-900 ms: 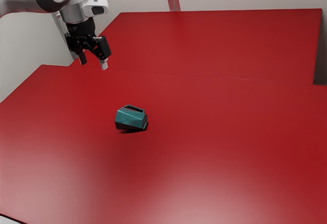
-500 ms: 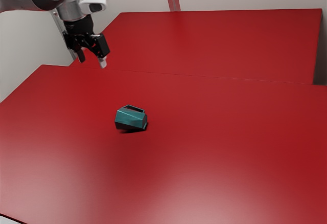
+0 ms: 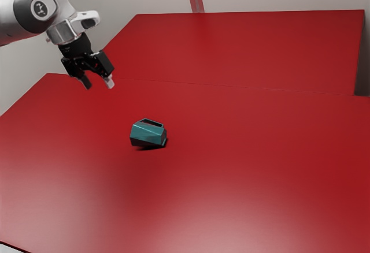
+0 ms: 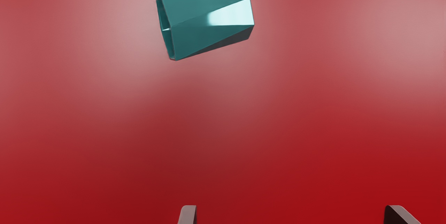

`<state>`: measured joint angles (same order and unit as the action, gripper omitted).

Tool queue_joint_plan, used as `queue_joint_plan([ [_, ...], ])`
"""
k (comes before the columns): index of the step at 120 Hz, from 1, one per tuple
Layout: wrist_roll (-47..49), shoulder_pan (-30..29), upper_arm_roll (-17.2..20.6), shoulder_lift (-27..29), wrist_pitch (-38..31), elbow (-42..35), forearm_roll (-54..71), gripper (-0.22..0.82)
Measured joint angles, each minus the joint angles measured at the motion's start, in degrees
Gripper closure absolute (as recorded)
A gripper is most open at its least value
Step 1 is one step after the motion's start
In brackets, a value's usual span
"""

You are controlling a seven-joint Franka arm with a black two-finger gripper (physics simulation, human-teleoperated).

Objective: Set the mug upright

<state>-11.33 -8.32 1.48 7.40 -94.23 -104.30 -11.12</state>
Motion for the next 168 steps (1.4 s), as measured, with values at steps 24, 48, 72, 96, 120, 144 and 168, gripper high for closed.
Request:
queue_joint_plan([
  [24, -4.95, -1.21, -2.35, 0.62, -6.28, -6.96, -8.88, 0.02],
  [48, -10.79, -4.11, -2.53, 0.54, -10.97, -11.15, -16.39, 0.02],
  [72, -17.98, -6.75, -2.79, 0.33, -14.66, -15.84, -25.54, 0.02],
  [96, -26.04, -7.99, -3.74, -1.46, -17.64, -19.05, -34.96, 0.02],
  [120, -34.36, -9.71, -4.10, -5.39, -18.45, -20.64, -42.48, 0.02],
  [144, -42.51, -11.56, -4.50, -8.64, -17.41, -22.02, -49.00, 0.02],
  [168, -49.30, -12.46, -4.62, -12.89, -15.69, -22.04, -54.02, 0.02],
])
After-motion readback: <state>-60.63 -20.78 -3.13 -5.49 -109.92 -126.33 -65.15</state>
